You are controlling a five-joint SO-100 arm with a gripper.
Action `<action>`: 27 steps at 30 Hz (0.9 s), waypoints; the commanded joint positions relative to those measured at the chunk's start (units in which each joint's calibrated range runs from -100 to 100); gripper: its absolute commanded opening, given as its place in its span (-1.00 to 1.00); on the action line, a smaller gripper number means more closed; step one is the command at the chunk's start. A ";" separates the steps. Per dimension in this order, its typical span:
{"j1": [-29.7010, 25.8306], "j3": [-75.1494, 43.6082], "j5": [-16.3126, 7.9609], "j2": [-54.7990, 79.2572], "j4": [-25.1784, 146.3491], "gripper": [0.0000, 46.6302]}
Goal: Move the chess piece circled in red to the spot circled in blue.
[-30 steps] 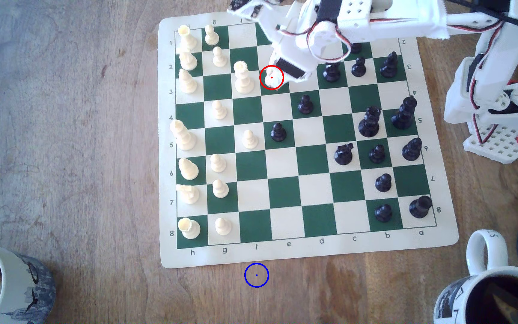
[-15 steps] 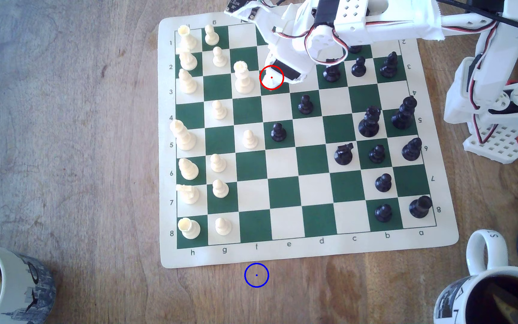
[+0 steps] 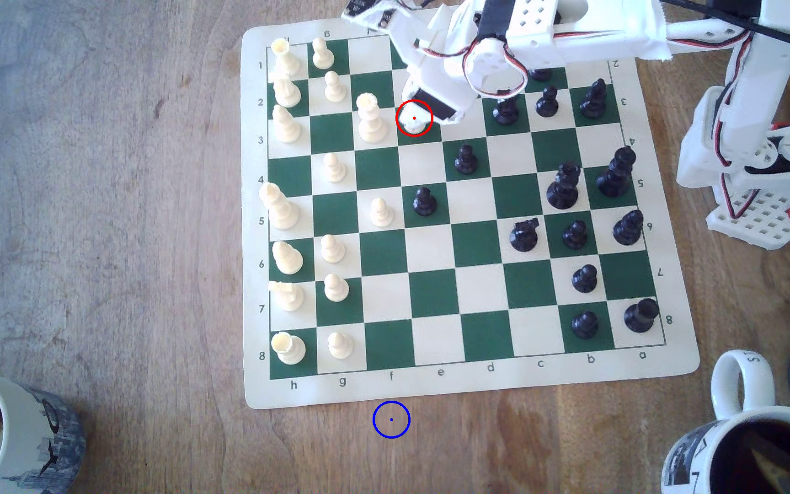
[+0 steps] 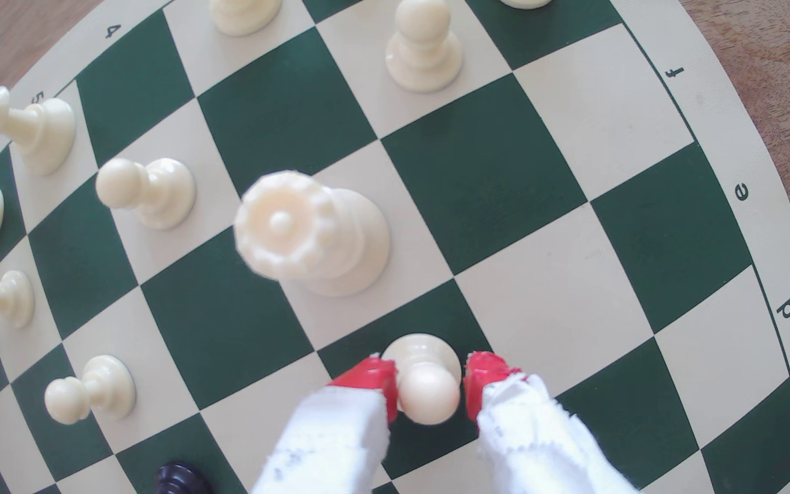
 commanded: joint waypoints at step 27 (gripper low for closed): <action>-15.77 -3.77 1.71 -35.99 22.65 -0.99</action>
